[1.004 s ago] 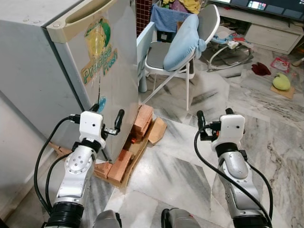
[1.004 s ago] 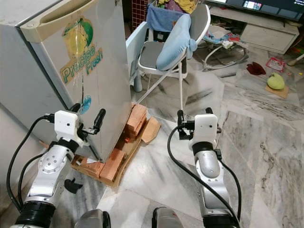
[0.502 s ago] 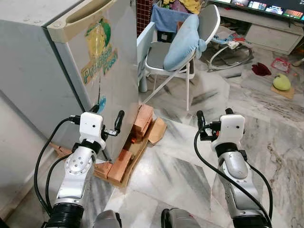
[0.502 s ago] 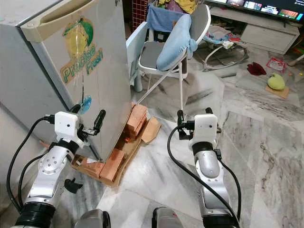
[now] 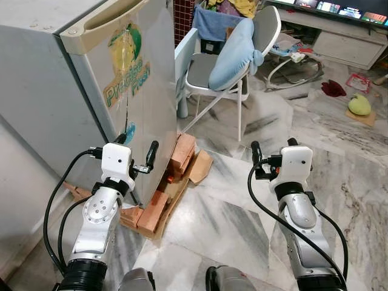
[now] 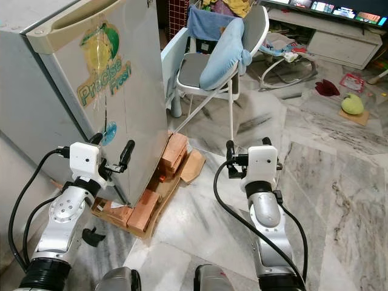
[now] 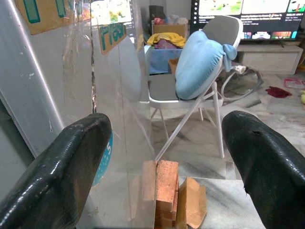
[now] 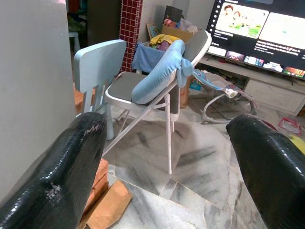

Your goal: Restocking fridge

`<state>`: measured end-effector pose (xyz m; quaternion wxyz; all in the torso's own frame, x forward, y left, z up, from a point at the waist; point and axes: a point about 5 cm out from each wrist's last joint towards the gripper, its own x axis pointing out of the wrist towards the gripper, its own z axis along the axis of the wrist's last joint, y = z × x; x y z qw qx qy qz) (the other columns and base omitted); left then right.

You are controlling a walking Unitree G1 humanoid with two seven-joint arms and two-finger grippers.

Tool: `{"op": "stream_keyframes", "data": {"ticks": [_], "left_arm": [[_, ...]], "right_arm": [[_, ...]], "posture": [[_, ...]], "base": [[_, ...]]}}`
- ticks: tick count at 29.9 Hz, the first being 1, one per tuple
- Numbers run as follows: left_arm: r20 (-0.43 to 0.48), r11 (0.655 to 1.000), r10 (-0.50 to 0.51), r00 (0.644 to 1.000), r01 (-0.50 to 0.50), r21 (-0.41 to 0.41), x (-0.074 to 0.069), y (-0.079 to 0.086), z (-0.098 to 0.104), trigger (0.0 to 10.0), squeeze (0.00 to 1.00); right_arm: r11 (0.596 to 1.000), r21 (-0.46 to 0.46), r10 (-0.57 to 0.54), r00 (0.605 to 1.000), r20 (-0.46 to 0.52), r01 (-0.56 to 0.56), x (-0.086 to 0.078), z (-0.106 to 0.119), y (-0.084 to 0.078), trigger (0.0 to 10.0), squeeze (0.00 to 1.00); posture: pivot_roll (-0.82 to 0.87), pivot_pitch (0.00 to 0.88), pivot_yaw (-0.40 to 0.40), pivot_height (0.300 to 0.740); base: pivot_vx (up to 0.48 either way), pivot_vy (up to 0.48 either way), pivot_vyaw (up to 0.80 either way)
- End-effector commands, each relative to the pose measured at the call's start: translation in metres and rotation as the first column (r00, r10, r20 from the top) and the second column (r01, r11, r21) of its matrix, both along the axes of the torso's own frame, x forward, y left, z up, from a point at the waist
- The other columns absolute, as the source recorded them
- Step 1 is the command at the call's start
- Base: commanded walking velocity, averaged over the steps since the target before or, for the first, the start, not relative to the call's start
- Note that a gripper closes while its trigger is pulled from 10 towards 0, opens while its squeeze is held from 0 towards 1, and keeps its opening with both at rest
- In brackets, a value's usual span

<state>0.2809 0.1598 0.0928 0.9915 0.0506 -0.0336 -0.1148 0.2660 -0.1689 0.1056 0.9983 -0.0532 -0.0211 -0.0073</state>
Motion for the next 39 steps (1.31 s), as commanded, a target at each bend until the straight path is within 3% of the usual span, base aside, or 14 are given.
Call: {"op": "stream_keyframes", "data": {"ticks": [1, 14, 26, 34, 39], "left_arm": [[0.009, 1.000, 0.000, 1.000, 0.000, 0.006, 0.0007, -0.0009, 0.0031, 10.0, 0.00], [-0.003, 1.000, 0.003, 1.000, -0.003, 0.007, -0.0021, 0.0002, 0.0000, 10.0, 0.00], [-0.008, 1.000, 0.014, 1.000, -0.014, 0.007, -0.0046, 0.0022, -0.0018, 10.0, 0.00], [-0.020, 1.000, 0.015, 1.000, -0.015, 0.013, -0.0064, 0.0037, -0.0036, 10.0, 0.00], [-0.016, 1.000, 0.012, 1.000, -0.012, 0.017, -0.0066, 0.0035, -0.0031, 10.0, 0.00]], "right_arm": [[1.000, 0.009, -0.015, 1.000, -0.002, 0.015, 0.0004, 0.0001, -0.0020, 10.0, 0.00], [1.000, 0.021, -0.014, 1.000, -0.015, 0.014, -0.0011, -0.0023, -0.0012, 10.0, 0.00], [1.000, 0.016, -0.015, 1.000, -0.017, 0.015, -0.0031, -0.0030, -0.0014, 10.0, 0.00], [1.000, 0.014, -0.015, 1.000, -0.019, 0.016, -0.0033, -0.0031, -0.0015, 10.0, 0.00], [1.000, 0.013, -0.016, 1.000, -0.021, 0.016, -0.0033, -0.0033, -0.0014, 10.0, 0.00]], "posture": [[-0.03, 0.067, -0.021, 0.740], [-0.02, 0.071, -0.025, 0.740], [-0.03, 0.079, -0.022, 0.740], [-0.03, 0.083, -0.022, 0.740], [-0.03, 0.084, -0.020, 0.740]], "base": [[0.000, 0.000, 0.00], [0.000, 0.108, -0.56], [0.000, 0.000, 0.00], [0.000, 0.458, 0.00], [0.000, 0.000, 0.00]]}}
